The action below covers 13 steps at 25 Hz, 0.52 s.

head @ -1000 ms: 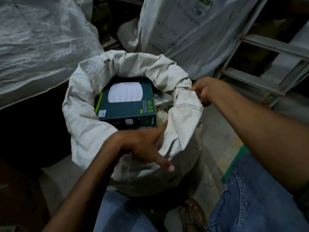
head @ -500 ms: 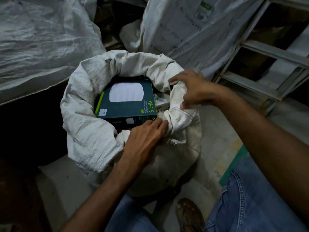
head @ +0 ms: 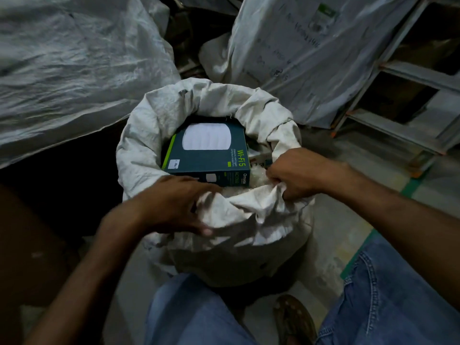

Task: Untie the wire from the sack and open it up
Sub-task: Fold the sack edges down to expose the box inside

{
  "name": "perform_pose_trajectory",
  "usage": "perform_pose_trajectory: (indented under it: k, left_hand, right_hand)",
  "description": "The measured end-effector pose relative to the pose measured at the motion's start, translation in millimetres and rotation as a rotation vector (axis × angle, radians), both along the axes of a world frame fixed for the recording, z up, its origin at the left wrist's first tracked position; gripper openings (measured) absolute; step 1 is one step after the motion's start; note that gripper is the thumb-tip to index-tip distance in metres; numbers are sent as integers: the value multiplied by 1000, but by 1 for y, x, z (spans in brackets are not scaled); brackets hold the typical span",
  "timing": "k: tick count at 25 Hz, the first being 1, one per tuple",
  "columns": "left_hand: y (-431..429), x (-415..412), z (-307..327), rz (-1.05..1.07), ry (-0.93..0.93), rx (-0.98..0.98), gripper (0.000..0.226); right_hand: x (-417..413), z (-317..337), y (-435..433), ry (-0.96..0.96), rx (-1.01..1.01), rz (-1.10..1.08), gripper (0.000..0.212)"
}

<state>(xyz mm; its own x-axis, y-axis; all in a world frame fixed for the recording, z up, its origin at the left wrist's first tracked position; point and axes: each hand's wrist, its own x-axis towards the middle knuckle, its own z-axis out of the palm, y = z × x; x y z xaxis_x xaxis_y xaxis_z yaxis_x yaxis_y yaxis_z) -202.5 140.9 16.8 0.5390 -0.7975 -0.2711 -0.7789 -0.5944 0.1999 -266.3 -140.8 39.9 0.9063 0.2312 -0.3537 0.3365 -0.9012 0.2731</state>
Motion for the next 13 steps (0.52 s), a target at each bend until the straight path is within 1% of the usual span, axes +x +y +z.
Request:
perform_pose_trajectory:
  k: [1, 2, 3, 4, 6, 7, 8, 9, 10, 11, 12, 13]
  left_hand:
    - [14, 10, 1, 27, -55, 56, 85]
    - [24, 17, -3, 67, -125, 64, 73]
    - [33, 17, -13, 101, -215, 19, 58]
    - [37, 13, -26, 111, -347, -44, 44]
    - [41, -6, -51, 82, -572, -118, 25]
    - [43, -17, -60, 63, -623, -153, 14]
    - [47, -28, -68, 38, -644, -167, 7]
    - [54, -34, -74, 9, -639, -181, 4]
    - [62, -36, -75, 48, -541, -221, 5]
    - [70, -35, -68, 130, -343, -267, 14]
    - [76, -31, -57, 232, -97, -326, 23]
    - [79, -26, -45, 374, 200, -432, 32]
  right_hand:
    - [-5, -1, -1, -83, 9, -25, 22]
    - [-9, -2, 1, -128, 0, -51, 25]
    - [-14, -5, 7, -129, -30, -56, 29]
    - [-19, -11, 15, -85, -76, -50, 34]
    - [-23, -22, 32, 113, -191, -68, 40]
    - [-19, -20, 38, 231, -218, -102, 43]
    - [-11, -10, 44, 326, -196, -148, 44]
    - [-1, 2, 49, 380, -126, -193, 45]
    - [10, 12, 55, 365, -19, -193, 49]
    - [21, 17, 61, 306, 98, -167, 57]
    - [31, 16, 70, 264, 224, -151, 65]
    - [38, 11, 82, 291, 339, -145, 75]
